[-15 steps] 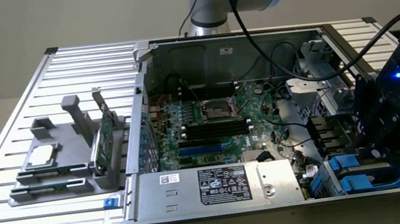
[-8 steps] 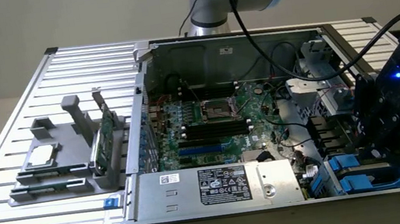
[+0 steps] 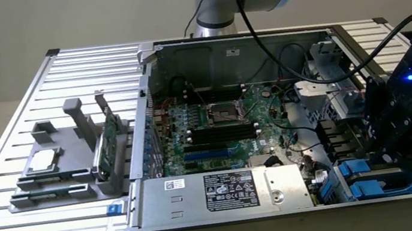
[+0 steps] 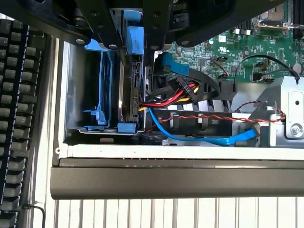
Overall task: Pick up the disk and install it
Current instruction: 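Insert the second disk wire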
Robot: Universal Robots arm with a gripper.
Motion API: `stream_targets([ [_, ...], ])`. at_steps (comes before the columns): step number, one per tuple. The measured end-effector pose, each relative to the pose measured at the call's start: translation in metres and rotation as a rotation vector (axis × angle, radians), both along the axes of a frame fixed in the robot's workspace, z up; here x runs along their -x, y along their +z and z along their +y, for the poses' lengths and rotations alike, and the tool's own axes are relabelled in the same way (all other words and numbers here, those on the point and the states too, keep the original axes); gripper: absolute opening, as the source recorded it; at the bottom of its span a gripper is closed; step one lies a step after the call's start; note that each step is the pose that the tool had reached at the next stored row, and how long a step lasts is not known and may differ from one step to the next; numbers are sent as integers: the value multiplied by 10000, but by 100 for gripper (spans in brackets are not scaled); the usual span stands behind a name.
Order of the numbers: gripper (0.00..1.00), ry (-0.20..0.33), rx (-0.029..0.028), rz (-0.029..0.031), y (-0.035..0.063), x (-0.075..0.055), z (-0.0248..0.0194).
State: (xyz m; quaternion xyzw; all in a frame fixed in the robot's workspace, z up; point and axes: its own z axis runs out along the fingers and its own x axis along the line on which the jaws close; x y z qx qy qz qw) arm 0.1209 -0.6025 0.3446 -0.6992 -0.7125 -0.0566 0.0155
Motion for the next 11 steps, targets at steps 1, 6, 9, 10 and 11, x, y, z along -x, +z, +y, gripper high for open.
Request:
stream_targets([
  [1, 25, 0, 1, 0, 0, 1, 0],
  [6, 25, -1, -1, -89, 30, 78, 37],
  [9, 25, 2, 13, -99, 147, 95, 97],
  [10, 25, 4, 24, -102, 191, 100, 115],
  [11, 25, 7, 39, -108, 233, 106, 134],
])
